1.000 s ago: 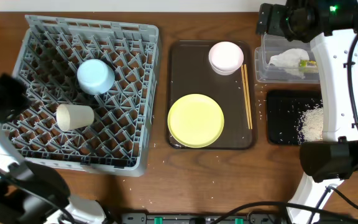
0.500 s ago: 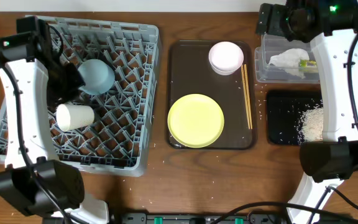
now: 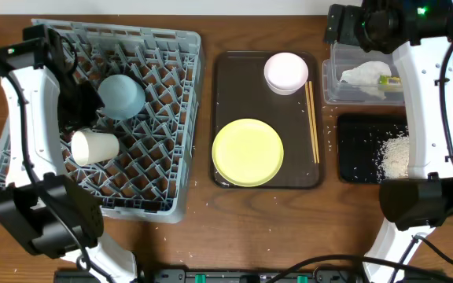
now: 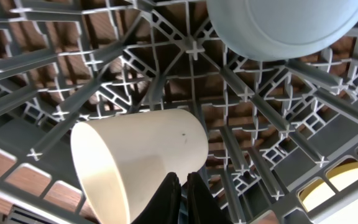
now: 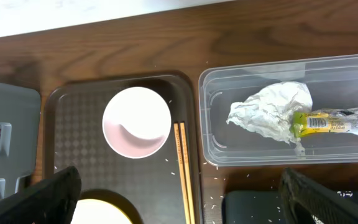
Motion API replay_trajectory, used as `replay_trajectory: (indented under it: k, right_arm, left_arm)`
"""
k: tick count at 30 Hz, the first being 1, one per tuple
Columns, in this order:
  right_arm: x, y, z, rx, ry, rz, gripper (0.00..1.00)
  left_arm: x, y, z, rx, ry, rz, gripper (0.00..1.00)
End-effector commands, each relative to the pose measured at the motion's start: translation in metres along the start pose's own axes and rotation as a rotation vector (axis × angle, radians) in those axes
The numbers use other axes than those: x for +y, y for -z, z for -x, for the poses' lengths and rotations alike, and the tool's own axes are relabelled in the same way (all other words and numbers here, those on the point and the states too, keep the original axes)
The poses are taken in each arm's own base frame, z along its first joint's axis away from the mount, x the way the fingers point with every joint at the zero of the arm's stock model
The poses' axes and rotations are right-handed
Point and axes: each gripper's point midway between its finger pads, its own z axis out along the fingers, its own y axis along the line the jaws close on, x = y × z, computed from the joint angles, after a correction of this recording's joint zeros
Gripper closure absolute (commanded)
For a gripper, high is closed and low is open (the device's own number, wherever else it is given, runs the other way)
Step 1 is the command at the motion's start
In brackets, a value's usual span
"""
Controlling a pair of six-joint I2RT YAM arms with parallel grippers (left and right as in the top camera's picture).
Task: Sort waste into correct bins and load items into the dishwasher
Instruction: 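Nudge the white cup in the rack with the left gripper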
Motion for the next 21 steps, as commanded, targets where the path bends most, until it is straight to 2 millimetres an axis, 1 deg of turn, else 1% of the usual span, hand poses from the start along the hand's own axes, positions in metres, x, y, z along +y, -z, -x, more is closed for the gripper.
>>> replay_trajectory:
  k: [1,6,8,12,14,18,21]
  right_arm:
    - [0.004,-0.001,-0.002,0.004,0.001,0.001,0.01]
    - [0.004,-0.001,-0.002,0.005,0.002,0.002,0.01]
    - [0.004,-0.001,-0.002,0.004,0.002,0.002,0.01]
    - [0.004,-0.001,-0.002,0.005,0.001,0.001,0.01]
    - [0.004,-0.001,-0.002,0.004,0.001,0.001,0.01]
    - [0.004,-0.001,-0.002,0.005,0.001,0.001,0.01]
    - [0.004,-0.001,-0.002,0.005,0.002,0.001,0.01]
  left_arm:
    - [-0.003,-0.01,-0.002,0.04,-0.049,-0.015,0.92]
    - [0.0,-0.015,-0.001,0.054,-0.04,-0.005,0.92]
    - [0.008,-0.015,-0.003,0.061,-0.033,0.03,0.92]
    - [0.025,-0.013,-0.015,0.109,-0.016,0.104,0.92]
    - [0.033,-0.012,-0.018,0.121,-0.013,0.142,0.92]
    - [0.047,-0.009,-0.018,0.119,0.027,0.204,0.92]
    - [0.053,-0.009,-0.018,0.12,0.046,0.216,0.92]
